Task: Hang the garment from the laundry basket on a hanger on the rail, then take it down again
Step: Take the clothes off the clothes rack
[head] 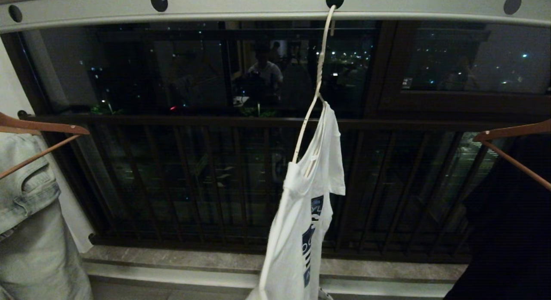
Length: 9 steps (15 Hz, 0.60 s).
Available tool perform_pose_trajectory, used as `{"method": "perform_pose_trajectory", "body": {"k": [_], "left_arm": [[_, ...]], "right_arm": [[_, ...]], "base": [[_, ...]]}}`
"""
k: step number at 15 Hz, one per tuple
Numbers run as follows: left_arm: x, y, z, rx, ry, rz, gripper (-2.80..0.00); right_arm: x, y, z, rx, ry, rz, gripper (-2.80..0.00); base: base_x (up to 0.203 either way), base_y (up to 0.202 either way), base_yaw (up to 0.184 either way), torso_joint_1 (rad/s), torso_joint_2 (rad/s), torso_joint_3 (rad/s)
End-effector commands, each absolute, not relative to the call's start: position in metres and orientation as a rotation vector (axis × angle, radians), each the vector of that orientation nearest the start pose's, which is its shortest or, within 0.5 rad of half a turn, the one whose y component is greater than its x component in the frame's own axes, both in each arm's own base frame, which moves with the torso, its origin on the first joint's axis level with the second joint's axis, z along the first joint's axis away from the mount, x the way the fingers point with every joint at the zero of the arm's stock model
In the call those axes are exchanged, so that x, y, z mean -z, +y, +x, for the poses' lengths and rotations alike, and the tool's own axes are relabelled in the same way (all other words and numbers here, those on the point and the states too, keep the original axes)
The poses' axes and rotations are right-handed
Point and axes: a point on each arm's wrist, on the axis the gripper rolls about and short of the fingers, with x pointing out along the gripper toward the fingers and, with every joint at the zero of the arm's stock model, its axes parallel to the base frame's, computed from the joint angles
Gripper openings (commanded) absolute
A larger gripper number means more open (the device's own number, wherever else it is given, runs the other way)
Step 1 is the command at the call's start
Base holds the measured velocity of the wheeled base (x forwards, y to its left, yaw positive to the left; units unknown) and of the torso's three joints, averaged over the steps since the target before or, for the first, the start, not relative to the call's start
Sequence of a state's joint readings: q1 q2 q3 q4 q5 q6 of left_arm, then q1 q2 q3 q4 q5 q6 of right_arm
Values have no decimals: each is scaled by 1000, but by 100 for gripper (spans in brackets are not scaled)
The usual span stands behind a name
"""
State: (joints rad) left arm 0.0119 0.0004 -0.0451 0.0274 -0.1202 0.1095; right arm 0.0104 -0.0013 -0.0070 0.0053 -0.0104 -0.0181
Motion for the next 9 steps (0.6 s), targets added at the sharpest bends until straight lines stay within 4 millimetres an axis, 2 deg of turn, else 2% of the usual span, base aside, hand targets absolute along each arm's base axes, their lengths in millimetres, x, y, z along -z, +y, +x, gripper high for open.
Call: {"method": "perform_pose_trajectory", "body": {"k": [1,3,9], "left_arm": [[-78,-1,-24,33,8,161,-280],[-76,-1,-24,18,7,188,-280],[-76,-1,-23,13,7,66,-280]], "right_arm": [[-75,0,-23,0,4,-19,-280],[-75,0,-23,0,5,-19,-280],[-75,-1,-23,1,6,-15,-280]], "base": [[0,0,0,0,0,0],[0,0,0,0,0,0],[0,0,0,0,0,0]]}}
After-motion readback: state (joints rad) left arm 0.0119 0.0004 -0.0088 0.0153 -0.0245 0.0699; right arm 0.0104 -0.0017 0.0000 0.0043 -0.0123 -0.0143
